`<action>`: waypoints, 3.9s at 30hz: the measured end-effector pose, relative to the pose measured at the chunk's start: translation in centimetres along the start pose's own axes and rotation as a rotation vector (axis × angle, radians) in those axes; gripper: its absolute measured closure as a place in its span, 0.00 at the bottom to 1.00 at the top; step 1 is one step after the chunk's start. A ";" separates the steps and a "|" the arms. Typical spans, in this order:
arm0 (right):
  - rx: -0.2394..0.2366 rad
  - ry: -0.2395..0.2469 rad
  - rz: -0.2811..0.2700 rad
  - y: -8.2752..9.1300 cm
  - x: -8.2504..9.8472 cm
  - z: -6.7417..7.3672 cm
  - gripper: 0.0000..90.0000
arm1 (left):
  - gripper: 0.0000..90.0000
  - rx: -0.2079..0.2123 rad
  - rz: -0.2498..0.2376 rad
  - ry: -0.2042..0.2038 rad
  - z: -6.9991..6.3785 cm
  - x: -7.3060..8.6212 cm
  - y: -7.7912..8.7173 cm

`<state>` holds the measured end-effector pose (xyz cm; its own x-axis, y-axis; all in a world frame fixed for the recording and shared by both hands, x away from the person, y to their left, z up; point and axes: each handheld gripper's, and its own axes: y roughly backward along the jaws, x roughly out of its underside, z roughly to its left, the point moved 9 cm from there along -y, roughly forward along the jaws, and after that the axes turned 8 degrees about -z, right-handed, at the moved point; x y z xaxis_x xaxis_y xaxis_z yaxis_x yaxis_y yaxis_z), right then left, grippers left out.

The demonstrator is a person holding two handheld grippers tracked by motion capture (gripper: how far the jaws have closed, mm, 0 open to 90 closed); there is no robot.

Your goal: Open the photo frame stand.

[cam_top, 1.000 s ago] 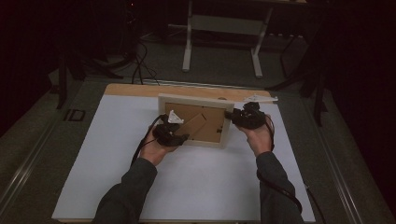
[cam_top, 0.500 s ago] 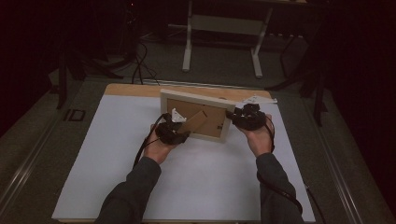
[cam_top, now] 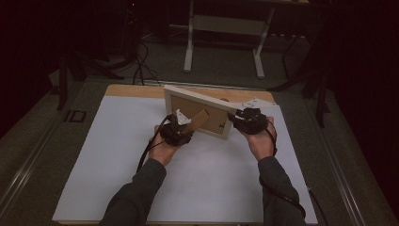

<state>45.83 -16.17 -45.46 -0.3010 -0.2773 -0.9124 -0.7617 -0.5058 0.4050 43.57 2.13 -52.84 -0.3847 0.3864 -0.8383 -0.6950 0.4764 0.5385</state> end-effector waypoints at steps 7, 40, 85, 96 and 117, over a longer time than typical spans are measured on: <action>0.009 0.055 -0.004 0.4 0.1 0.7 0.71 | 0.67 -0.001 -0.008 -0.010 -0.2 0.0 0.2; -0.001 0.142 -0.022 2.0 1.0 2.9 0.72 | 0.70 0.028 -0.008 -0.019 -1.3 2.1 1.1; -0.045 0.144 -0.006 3.1 2.8 4.2 0.73 | 0.70 0.024 -0.007 -0.009 -1.6 3.8 1.6; -0.060 0.150 -0.001 3.2 3.2 4.3 0.71 | 0.67 0.031 -0.013 -0.004 -1.6 3.8 1.8; -0.073 0.146 -0.003 3.2 4.0 4.2 0.71 | 0.67 0.051 -0.056 0.016 -1.5 3.2 3.3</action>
<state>39.75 -15.48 -48.05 -0.2082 -0.3882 -0.8977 -0.7171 -0.5636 0.4101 39.14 3.79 -53.83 -0.3562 0.3458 -0.8681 -0.6838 0.5366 0.4943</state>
